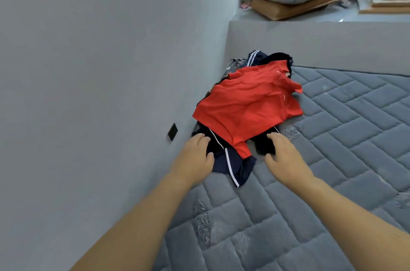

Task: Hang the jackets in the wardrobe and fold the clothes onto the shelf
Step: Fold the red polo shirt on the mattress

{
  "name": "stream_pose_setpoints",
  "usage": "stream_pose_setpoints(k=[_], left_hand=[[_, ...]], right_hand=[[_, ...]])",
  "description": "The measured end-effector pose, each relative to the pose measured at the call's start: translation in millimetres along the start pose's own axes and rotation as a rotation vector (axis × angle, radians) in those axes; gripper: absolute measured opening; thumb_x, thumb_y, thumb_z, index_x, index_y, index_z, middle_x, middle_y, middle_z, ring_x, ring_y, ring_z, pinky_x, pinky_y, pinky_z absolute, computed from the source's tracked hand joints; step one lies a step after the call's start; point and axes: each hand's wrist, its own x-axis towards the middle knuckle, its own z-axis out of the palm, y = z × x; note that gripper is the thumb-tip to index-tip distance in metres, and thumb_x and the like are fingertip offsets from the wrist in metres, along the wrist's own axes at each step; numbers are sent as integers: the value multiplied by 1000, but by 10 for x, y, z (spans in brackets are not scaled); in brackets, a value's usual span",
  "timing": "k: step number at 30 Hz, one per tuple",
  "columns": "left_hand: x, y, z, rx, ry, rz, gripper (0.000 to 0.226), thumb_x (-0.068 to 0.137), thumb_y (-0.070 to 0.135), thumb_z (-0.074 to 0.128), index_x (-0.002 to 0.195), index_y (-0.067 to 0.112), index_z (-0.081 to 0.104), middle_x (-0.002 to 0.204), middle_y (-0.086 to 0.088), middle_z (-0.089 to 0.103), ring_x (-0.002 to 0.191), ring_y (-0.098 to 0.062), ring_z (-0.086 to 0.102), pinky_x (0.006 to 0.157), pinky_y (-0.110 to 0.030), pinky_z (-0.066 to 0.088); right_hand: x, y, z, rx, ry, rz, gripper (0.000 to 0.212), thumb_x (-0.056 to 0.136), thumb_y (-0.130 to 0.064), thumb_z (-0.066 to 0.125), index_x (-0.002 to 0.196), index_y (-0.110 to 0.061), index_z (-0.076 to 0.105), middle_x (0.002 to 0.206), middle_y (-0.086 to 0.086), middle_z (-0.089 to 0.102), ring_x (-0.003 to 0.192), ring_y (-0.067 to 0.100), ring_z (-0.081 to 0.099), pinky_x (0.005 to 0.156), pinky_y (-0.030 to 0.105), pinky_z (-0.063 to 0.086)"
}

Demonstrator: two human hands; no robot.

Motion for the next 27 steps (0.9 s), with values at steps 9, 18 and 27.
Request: stream_pose_setpoints(k=[9,18,27], left_hand=[[1984,-345,2457,-197,-75,16,53,96,11,48,147,7,37,154,-8,32,138,-24,38,111,-35,34],[2680,-413,3549,-16,282,-240,30,99,31,46,125,21,55,115,-7,58,106,-34,49,83,-45,36],[1681,-542,3408,-32,-187,39,19,99,29,43,82,22,38,59,1,45,62,-30,49,54,-41,41]], right_hand=[[935,2083,1972,-201,67,133,62,96,-29,57,149,-6,35,157,12,28,145,27,25,120,42,17],[846,2700,2654,-339,211,145,60,90,-42,45,141,-11,47,153,8,37,144,24,30,121,49,13],[835,2684,2616,-259,234,158,57,92,-35,46,142,-10,48,153,11,38,142,24,34,120,50,16]])
